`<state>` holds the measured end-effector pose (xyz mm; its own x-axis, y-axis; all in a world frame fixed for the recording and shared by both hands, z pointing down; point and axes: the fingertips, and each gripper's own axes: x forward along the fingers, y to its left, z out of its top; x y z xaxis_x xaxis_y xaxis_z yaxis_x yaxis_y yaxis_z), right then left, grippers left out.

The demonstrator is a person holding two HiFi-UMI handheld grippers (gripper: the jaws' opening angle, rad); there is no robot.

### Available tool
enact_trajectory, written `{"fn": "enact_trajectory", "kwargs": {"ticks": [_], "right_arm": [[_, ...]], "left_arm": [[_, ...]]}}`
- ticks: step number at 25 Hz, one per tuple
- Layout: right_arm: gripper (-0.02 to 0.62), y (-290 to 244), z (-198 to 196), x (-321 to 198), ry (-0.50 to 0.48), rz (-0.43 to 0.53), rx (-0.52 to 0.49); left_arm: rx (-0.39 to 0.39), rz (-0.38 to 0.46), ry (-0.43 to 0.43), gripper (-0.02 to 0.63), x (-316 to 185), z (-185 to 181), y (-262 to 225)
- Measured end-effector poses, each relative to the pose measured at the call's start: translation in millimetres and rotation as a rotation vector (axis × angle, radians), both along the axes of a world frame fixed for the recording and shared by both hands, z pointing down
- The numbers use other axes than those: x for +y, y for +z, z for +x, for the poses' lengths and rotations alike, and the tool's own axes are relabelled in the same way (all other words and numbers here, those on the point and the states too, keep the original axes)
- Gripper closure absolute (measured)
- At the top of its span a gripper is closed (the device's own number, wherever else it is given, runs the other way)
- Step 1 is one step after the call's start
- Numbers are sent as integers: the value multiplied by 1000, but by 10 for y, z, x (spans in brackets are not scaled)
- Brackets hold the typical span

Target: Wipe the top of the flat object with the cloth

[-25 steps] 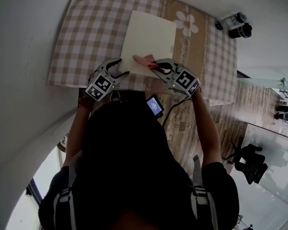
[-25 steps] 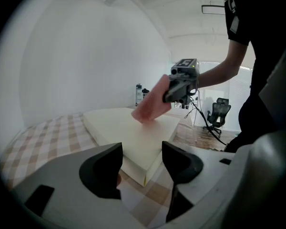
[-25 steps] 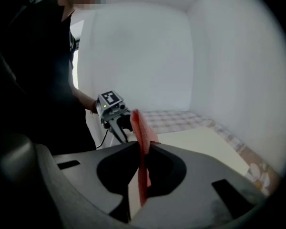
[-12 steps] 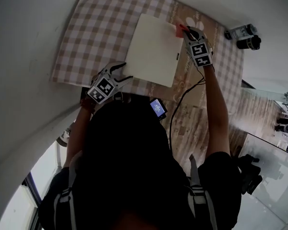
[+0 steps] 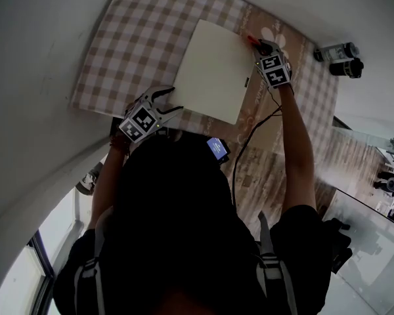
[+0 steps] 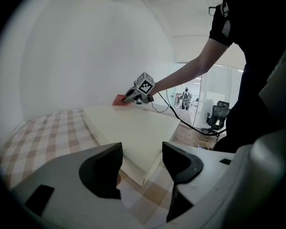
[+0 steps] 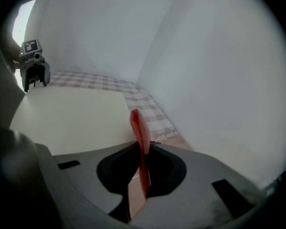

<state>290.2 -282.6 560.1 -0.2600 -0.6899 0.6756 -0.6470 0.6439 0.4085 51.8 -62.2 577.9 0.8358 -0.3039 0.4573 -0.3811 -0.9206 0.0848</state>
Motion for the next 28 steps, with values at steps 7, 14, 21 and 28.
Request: {"fn": "enact_trajectory", "kwargs": {"ticks": [7, 14, 21, 28], "right_arm": [[575, 225, -59, 146, -7, -84, -27], [575, 264, -145, 354, -32, -210, -31], [575, 284, -273, 595, -61, -243, -33], [575, 294, -400, 855, -64, -252, -63]], "left_arm": [[-10, 9, -3, 327, -5, -10, -25], [6, 2, -13, 327, 9, -11, 59], [-6, 27, 4, 327, 5, -18, 55], [-14, 37, 3, 327, 13, -31, 56]]}}
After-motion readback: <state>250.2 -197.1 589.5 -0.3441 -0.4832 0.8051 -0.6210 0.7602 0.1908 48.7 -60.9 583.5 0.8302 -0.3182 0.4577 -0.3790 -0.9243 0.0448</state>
